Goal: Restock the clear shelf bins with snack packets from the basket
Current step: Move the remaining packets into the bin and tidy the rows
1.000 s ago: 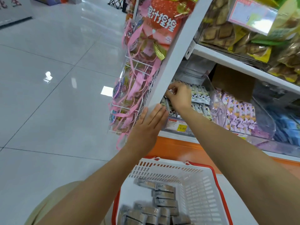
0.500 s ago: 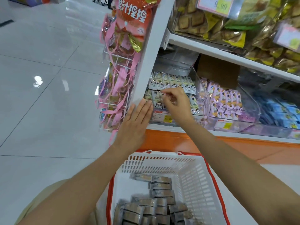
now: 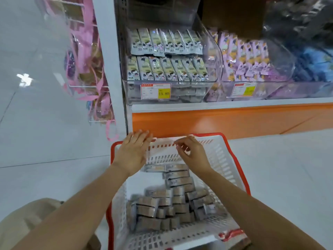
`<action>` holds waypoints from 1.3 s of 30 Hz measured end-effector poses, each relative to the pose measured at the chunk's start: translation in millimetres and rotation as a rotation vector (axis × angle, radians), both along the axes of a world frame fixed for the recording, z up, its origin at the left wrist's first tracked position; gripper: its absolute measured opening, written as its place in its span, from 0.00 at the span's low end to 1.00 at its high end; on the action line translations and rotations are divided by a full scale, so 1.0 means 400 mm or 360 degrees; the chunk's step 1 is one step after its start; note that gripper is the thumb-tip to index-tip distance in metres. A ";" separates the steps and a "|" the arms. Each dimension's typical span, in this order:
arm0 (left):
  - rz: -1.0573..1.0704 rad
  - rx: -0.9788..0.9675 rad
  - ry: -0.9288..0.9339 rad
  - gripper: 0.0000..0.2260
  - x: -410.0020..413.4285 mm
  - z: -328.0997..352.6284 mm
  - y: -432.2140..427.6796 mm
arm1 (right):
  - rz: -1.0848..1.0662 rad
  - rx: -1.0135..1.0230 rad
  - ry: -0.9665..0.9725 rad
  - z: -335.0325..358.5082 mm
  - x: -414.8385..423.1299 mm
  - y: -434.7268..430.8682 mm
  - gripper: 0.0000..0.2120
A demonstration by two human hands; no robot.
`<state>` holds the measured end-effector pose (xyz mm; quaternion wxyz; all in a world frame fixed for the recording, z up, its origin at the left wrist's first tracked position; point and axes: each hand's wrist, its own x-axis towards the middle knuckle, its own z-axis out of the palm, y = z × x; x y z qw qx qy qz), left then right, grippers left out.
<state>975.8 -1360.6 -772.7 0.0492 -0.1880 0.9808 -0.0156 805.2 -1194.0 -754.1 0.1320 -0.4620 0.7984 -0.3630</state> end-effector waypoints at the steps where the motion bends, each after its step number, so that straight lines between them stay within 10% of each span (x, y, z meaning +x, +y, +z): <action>1: 0.0014 0.0033 -0.0067 0.35 0.003 -0.018 -0.002 | -0.0023 0.0106 -0.0018 -0.037 -0.001 0.016 0.09; 22: -0.0147 0.0068 0.0115 0.37 0.024 -0.110 -0.039 | 0.0307 0.1394 0.0248 -0.465 -0.012 0.003 0.19; 39: -0.0126 0.0049 0.0074 0.38 0.023 -0.097 -0.028 | 0.0087 0.0516 0.0052 -0.393 -0.009 0.057 0.18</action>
